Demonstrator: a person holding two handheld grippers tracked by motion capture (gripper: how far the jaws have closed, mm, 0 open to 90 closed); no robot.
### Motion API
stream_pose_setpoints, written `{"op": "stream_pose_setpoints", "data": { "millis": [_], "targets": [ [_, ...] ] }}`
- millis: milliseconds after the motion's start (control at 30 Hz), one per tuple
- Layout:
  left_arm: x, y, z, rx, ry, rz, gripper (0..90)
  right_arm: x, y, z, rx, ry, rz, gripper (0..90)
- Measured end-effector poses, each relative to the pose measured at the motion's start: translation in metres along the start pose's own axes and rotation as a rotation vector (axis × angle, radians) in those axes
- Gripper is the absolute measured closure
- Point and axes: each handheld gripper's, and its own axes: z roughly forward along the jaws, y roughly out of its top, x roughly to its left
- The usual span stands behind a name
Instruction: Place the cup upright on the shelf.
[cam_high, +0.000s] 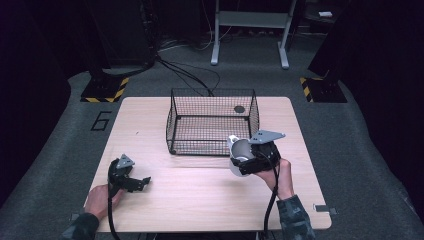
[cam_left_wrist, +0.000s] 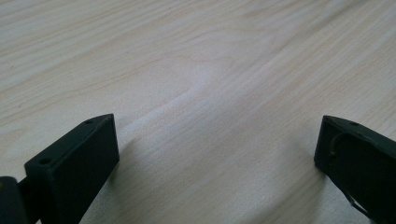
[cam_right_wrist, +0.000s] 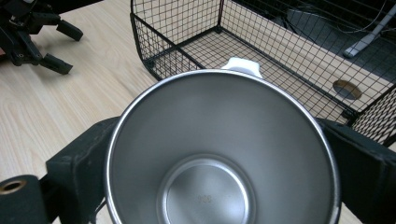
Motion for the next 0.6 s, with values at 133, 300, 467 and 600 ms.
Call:
{"op": "stream_pose_setpoints", "data": {
  "millis": [133,300,467,600],
  "targets": [
    [0.000,0.000,0.000,0.000,0.000,0.000,0.0,-0.001,0.007,0.001,-0.007,0.009,-0.010,5.6],
    [0.000,0.000,0.000,0.000,0.000,-0.002,0.0,-0.001,0.014,0.003,-0.012,0.012,-0.024,5.6],
    [0.000,0.000,0.000,0.000,0.000,0.000,0.0,-0.003,0.024,0.005,-0.025,0.018,-0.017,5.6],
    [0.000,0.000,0.000,0.000,0.000,-0.001,0.0,-0.007,0.030,0.007,-0.030,0.029,-0.018,5.6]
  ]
}}
